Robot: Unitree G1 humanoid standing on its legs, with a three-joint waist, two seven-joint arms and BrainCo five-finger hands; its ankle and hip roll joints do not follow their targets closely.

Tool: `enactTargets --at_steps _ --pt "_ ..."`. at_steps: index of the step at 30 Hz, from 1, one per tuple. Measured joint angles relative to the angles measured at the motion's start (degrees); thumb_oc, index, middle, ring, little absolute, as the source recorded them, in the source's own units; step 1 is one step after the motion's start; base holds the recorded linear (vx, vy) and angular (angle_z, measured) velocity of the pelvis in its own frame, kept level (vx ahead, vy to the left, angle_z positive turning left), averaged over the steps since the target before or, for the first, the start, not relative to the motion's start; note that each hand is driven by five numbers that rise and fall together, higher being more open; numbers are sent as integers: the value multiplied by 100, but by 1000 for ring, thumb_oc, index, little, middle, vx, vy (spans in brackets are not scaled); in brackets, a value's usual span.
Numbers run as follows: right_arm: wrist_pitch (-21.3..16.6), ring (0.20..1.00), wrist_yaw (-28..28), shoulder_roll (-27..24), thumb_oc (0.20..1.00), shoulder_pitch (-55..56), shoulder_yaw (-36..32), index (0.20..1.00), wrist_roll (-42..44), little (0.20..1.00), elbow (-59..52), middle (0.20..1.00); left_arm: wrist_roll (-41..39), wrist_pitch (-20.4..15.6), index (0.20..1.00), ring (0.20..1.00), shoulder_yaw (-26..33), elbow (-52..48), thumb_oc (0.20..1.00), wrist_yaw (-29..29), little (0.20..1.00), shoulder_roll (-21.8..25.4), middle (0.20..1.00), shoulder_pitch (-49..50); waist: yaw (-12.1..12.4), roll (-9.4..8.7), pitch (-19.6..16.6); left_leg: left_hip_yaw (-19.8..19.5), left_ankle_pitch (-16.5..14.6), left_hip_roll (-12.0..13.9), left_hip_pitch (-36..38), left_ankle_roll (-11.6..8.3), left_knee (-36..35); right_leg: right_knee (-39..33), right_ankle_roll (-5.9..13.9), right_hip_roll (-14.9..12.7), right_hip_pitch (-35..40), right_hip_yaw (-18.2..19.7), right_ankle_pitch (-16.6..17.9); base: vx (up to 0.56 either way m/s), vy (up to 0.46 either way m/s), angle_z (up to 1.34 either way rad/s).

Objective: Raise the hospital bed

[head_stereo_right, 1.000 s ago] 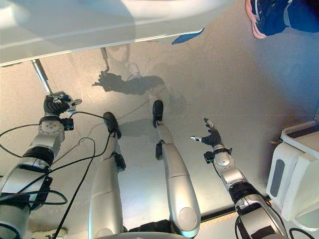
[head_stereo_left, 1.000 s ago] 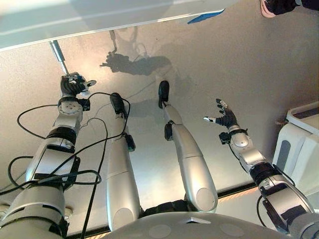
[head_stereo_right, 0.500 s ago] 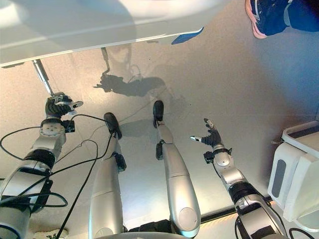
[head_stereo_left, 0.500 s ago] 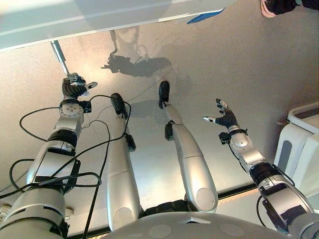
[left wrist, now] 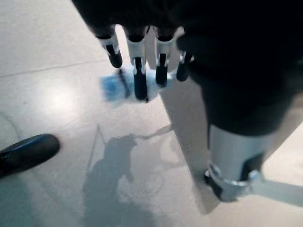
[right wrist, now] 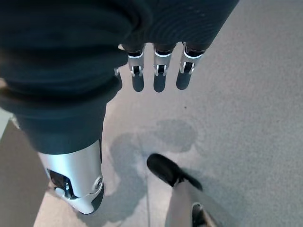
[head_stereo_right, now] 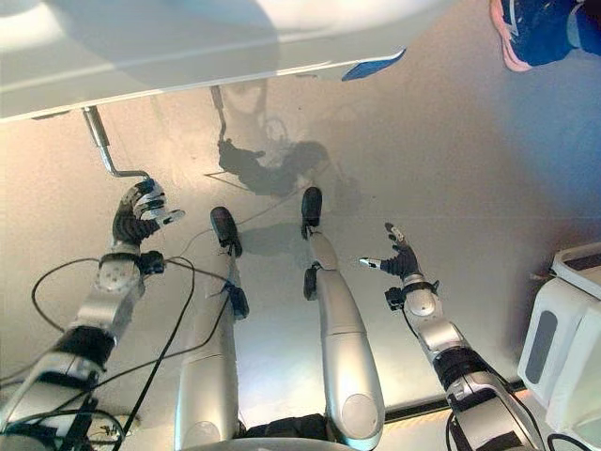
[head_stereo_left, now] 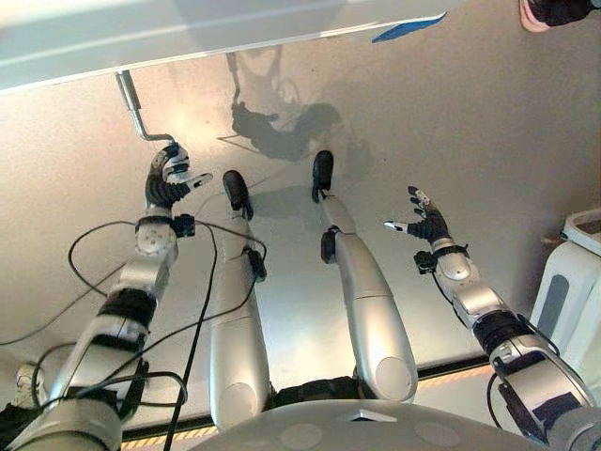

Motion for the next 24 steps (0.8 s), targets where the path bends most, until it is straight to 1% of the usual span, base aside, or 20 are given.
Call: enactTargets --at_steps 4,6,7,10,24 --pt "1 1000 -2 -47 1000 103 -76 1000 -82 1000 10 1000 10 171 1000 1000 -14 121 1000 -6 1000 -120 1000 706 57 18 11 -33 1 -15 -8 -1 -32 14 4 -13 -10 -40 -41 10 1 4" --pt "1 1000 -3 -89 1000 126 -96 1000 -94 1000 8 1000 31 213 1000 1000 -11 153 1000 -9 1000 -183 1000 839 150 18 11 -32 5 -17 -13 5 -51 79 8 -36 -57 -42 -76 9 2 2" --pt "1 1000 -3 -99 1000 124 -138 1000 -97 1000 4 1000 73 225 1000 1000 -4 156 1000 -9 1000 -208 1000 860 192 36 21 -41 10 -22 -19 11 -53 142 18 -58 -84 -47 -116 17 3 8" --pt "0 1000 -4 -99 1000 123 -174 1000 -99 1000 2 1000 111 222 1000 1000 9 137 1000 -7 1000 -216 1000 858 185 43 25 -53 22 -48 -19 25 -61 253 32 -110 -109 -71 -187 11 3 10" --pt "1 1000 -42 -99 1000 123 -263 1000 -153 1000 2 1000 113 221 1000 1000 23 126 1000 -8 1000 -219 1000 858 169 44 25 -52 34 -65 -62 39 -70 282 43 -130 -166 -75 -196 8 4 0"
